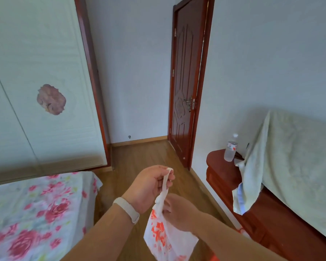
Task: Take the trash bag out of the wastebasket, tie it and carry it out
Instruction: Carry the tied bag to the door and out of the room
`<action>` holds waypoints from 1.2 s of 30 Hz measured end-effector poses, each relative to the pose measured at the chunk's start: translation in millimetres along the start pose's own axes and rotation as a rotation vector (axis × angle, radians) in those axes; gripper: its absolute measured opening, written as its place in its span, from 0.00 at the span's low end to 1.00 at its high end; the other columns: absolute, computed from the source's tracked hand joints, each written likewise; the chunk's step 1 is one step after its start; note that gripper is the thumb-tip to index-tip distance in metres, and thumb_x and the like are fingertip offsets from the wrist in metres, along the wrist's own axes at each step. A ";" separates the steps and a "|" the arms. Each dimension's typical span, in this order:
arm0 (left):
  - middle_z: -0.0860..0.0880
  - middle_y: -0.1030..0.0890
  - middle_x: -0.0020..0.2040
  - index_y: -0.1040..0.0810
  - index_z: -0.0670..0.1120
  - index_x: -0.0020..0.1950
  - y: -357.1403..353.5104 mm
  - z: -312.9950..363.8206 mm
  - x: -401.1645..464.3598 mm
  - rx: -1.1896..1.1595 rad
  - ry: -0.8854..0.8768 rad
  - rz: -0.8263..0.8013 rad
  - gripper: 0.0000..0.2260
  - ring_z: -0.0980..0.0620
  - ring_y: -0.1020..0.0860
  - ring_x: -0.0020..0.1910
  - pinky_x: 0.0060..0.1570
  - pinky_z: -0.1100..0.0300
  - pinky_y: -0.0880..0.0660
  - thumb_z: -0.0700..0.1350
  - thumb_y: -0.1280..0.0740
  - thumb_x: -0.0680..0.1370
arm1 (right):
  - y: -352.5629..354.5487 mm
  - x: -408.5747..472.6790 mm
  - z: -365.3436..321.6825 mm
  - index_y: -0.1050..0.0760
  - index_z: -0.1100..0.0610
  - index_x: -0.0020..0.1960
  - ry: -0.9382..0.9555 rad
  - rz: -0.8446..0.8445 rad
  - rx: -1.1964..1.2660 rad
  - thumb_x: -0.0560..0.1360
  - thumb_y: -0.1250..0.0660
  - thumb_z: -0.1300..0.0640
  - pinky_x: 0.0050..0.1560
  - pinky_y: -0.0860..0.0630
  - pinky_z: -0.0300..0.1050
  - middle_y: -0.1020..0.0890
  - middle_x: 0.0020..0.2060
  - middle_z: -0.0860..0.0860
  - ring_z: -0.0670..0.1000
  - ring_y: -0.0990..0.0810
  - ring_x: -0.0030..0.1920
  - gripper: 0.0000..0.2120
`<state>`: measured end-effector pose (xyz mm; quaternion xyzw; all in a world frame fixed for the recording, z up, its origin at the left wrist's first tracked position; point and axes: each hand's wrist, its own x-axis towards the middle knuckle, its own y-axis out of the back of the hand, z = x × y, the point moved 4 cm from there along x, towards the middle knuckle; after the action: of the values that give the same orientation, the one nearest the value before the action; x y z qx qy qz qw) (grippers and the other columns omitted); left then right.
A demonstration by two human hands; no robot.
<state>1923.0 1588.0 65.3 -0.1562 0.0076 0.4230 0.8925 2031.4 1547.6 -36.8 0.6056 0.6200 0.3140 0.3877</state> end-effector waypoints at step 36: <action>0.42 0.18 0.43 0.18 0.36 0.52 150.7 157.0 506.4 0.173 -0.026 -0.020 0.11 0.46 0.20 0.42 0.48 0.54 0.24 0.41 0.37 0.79 | 151.4 515.7 116.3 0.28 0.46 0.63 0.005 0.054 0.162 0.81 0.39 0.49 0.56 0.21 0.41 0.19 0.56 0.42 0.48 0.19 0.51 0.12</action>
<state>2115.4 2103.3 99.8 -0.0730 0.0310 0.4139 0.9069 2225.9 2061.6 -16.9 0.6506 0.6279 0.2745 0.3272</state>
